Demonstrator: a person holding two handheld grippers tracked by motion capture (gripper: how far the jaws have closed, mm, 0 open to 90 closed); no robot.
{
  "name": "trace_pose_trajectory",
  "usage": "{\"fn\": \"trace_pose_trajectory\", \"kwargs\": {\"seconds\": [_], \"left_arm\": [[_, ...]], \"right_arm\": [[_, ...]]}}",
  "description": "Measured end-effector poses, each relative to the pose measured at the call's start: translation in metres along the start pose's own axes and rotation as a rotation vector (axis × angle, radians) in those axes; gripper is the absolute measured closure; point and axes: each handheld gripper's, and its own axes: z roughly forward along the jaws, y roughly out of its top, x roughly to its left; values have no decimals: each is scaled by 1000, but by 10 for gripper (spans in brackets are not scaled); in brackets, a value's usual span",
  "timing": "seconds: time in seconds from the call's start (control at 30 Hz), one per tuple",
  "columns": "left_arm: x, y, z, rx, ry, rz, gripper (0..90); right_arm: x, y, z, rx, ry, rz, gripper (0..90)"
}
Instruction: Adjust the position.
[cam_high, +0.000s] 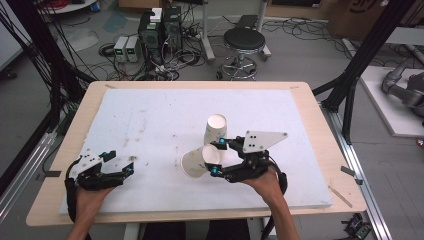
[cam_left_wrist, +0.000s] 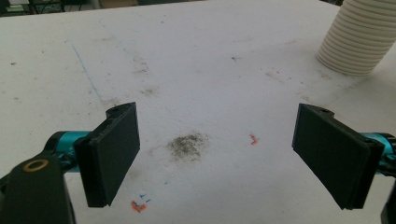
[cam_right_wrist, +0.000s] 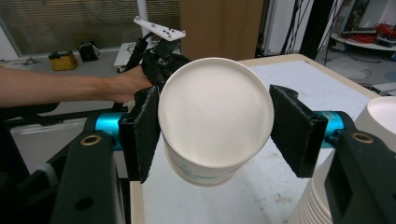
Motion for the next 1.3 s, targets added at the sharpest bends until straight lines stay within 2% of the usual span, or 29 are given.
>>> {"fn": "trace_pose_trajectory", "kwargs": {"seconds": [0.27, 0.4, 0.47, 0.5, 0.53, 0.57, 0.6, 0.63, 0.67, 0.7, 0.73, 0.77, 0.8, 0.83, 0.87, 0.9, 0.93, 0.97, 1.0, 1.07, 1.1, 1.13, 1.2, 1.23, 1.27, 1.3], "left_arm": [[0, 0, -1, -4, -1, 1, 150], [0, 0, -2, -21, -15, 0, 150], [1, 3, -4, -32, -30, 6, 150], [0, 9, -8, -48, -52, 19, 150], [0, 9, -8, -48, -52, 19, 149], [-1, 17, -13, -78, -81, 42, 150], [-1, 17, -13, -78, -81, 42, 150], [-2, 26, -17, -102, -134, 56, 150], [-2, 26, -17, -102, -134, 56, 150], [-1, 34, -20, -118, -229, 57, 150], [-1, 34, -20, -118, -229, 57, 149], [0, 42, -22, -129, -290, 72, 149], [0, 42, -22, -129, -290, 72, 148], [2, 49, -26, -143, -321, 89, 143], [2, 49, -26, -143, -321, 89, 137], [4, 55, -29, -149, -367, 95, 132], [4, 55, -29, -149, -367, 95, 129], [6, 61, -31, -150, -414, 104, 126], [6, 61, -31, -150, -414, 104, 126], [6, 66, -33, -142, -445, 127, 126], [4, 71, -33, -144, -481, 139, 126], [4, 71, -33, -144, -481, 139, 126], [0, 74, -31, -141, -517, 151, 126], [-5, 77, -27, -137, -560, 161, 126], [-5, 77, -27, -137, -560, 161, 126], [-8, 78, -25, -140, -583, 166, 126]], "right_arm": [[-2, 1, 2, 2, 4, -6, 375], [-3, 1, 3, 2, 9, -4, 374], [-4, 1, 3, 2, 12, -5, 374], [-4, 1, 3, 6, 15, -6, 374], [-4, 1, 3, 6, 15, -6, 374], [-4, 1, 4, 10, 19, -7, 374], [-4, 1, 4, 10, 19, -7, 374], [-5, 1, 4, 14, 21, -10, 375], [-5, 1, 4, 14, 21, -10, 375], [-5, 2, 3, 14, 28, -9, 374], [-5, 2, 3, 14, 28, -9, 374], [-6, 2, 2, 10, 25, -14, 374], [-6, 2, 2, 10, 25, -14, 374], [-7, 2, 2, 18, 30, -12, 374], [-7, 2, 2, 18, 30, -12, 374], [-7, 2, 2, 21, 32, -15, 374], [-7, 2, 2, 21, 32, -15, 374], [-7, 2, 3, 25, 42, -12, 374], [-7, 2, 3, 25, 42, -12, 374], [-7, 2, 3, 30, 49, -11, 374], [-8, 2, 4, 32, 51, -13, 374], [-8, 2, 4, 32, 51, -13, 374], [-9, 3, 5, 32, 56, -11, 374], [-9, 3, 7, 35, 65, -16, 374], [-9, 3, 7, 35, 65, -16, 374], [-9, 4, 9, 35, 70, -20, 374]]}}
